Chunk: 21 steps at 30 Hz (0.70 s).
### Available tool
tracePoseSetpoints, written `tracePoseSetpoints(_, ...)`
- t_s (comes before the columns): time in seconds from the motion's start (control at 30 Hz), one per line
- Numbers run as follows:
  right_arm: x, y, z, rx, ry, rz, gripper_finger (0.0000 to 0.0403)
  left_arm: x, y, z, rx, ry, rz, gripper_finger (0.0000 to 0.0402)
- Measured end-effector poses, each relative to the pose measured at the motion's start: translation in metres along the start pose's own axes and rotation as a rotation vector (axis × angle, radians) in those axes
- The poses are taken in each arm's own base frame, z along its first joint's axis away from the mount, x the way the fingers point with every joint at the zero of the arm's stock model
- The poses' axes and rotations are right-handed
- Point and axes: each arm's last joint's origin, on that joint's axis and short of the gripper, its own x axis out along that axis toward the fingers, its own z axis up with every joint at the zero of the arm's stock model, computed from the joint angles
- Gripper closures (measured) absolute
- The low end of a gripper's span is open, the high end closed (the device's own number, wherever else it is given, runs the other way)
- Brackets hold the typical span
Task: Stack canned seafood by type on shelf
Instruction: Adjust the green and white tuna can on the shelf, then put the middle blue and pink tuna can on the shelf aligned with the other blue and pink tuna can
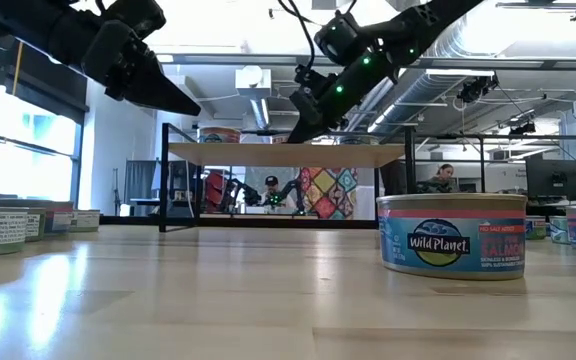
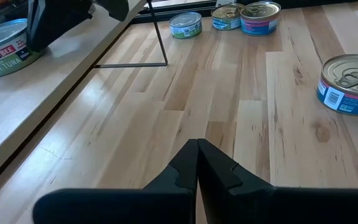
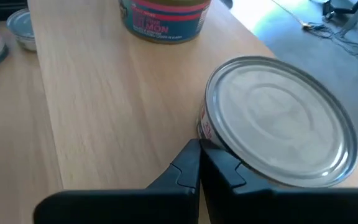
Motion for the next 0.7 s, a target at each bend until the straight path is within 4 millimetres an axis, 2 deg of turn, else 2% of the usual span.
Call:
tracePoseSetpoints(0.27, 0.000, 0.000, 0.001, 0.002, -0.009, -0.002, 0.0401, 0.000, 0.000, 0.000, 0.000, 0.000, 0.000, 0.0402)
tracePoseSetpoints(0.4, -0.004, 0.008, 0.004, -0.016, -0.021, 0.023, 0.0401, 0.000, 0.000, 0.000, 0.001, 0.002, 0.000, 0.0401)
tracePoseSetpoints(0.57, -0.019, 0.037, 0.013, -0.069, -0.066, 0.102, 0.0401, -0.001, -0.001, -0.001, 0.009, 0.011, -0.004, 0.0402)
tracePoseSetpoints(0.7, -0.032, 0.077, 0.015, -0.150, -0.083, 0.228, 0.0402, -0.004, -0.007, -0.001, 0.025, 0.003, -0.030, 0.0401)
